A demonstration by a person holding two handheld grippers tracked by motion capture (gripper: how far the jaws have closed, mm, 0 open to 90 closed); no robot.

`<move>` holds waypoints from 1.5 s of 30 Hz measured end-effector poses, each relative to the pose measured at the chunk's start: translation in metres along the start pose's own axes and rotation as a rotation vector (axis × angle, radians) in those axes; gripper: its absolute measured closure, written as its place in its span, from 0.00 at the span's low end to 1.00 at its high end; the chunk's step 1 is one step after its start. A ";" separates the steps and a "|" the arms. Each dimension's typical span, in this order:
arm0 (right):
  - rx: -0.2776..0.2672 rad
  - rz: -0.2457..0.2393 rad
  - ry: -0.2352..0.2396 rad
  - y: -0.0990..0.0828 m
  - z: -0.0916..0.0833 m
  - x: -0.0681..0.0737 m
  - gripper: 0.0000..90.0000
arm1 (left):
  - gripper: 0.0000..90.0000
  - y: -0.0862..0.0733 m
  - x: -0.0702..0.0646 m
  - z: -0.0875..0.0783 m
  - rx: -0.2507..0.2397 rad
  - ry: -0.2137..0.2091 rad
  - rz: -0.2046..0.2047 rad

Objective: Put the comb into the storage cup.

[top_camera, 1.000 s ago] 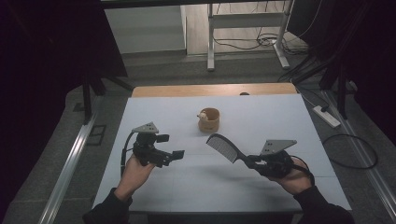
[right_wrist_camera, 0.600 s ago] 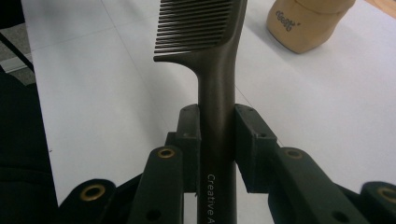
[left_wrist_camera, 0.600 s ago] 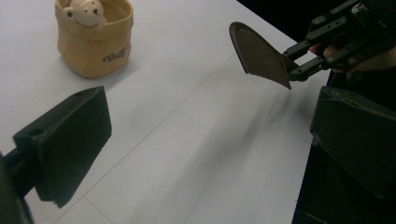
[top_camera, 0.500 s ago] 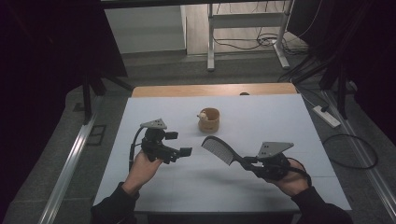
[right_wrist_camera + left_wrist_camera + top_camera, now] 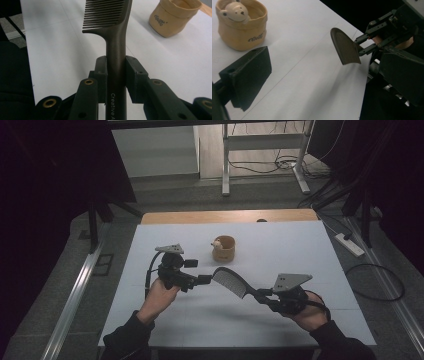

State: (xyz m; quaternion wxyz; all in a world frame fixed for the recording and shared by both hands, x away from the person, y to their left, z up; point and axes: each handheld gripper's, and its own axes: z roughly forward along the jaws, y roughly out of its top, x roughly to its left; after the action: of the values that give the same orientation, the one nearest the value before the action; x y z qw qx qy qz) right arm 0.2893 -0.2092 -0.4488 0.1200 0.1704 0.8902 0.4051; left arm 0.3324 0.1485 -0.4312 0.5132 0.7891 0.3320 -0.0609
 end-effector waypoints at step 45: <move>-0.030 -0.062 -0.008 0.005 0.002 0.011 0.81 | 0.13 0.018 0.003 0.035 0.060 -0.176 -0.069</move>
State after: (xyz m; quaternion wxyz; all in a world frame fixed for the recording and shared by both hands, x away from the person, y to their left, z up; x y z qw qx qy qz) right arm 0.2813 -0.2006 -0.4469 0.1384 0.1425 0.8884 0.4139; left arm 0.3536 0.1152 -0.4347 0.5141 0.7838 0.3105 -0.1577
